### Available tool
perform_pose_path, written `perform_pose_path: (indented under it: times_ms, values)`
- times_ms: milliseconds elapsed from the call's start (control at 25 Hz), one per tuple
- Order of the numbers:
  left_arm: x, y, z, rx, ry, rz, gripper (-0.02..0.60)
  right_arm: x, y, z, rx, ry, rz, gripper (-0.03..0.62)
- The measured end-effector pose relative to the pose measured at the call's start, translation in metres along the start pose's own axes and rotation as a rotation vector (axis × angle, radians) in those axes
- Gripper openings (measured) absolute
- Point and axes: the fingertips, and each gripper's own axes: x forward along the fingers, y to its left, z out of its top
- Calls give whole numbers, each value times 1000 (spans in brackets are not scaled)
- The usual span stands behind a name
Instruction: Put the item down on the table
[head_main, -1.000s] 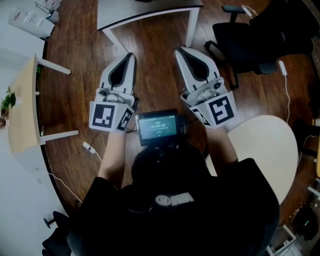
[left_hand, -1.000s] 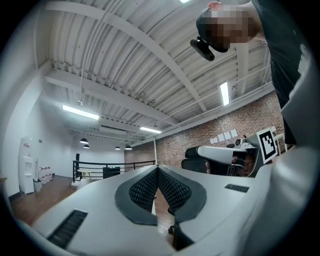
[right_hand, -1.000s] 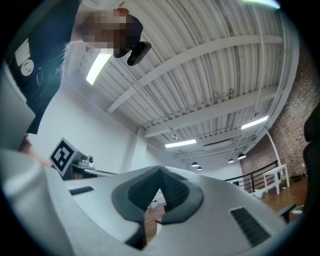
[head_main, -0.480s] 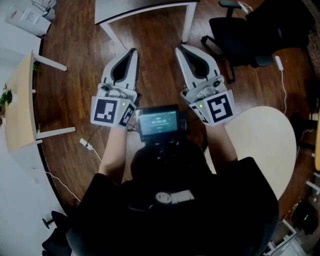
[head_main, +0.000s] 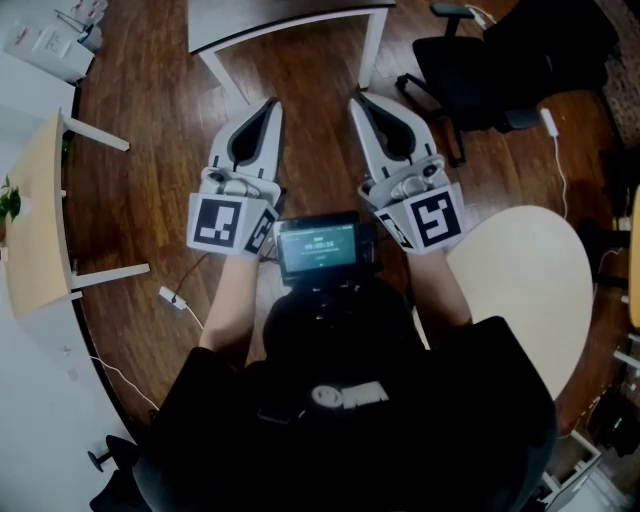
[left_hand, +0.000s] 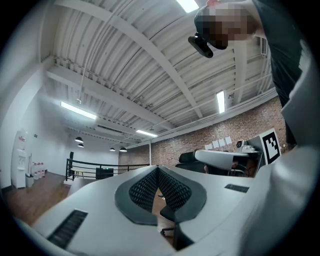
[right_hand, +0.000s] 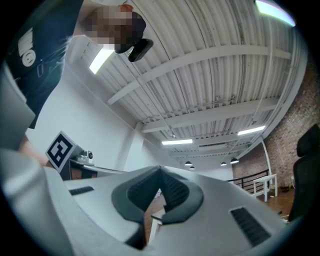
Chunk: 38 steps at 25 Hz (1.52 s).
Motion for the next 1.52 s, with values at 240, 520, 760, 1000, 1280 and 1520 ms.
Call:
perform_pose_path:
  times_ms: [240, 520, 760, 1000, 1280, 1520]
  values:
    - [1, -5, -1, -6, -1, -7, -6, 0, 2, -1, 1, 4, -1, 3]
    - [0, -7, 4, 3, -9, -8, -6, 2, 7, 4, 4, -8, 18, 3]
    - [0, -9, 7, 2, -21, -6, -6, 2, 10, 7, 16, -29, 17, 3]
    - [1, -9, 7, -6, -20, -9, -6, 3, 11, 7, 25, -29, 15, 3]
    - [3, -10, 5, -15, -25, -16, -6, 3, 16, 5, 11, -20, 19, 3]
    - [3, -11, 6, -13, -26, -21, -6, 3, 16, 7, 13, -22, 21, 3]
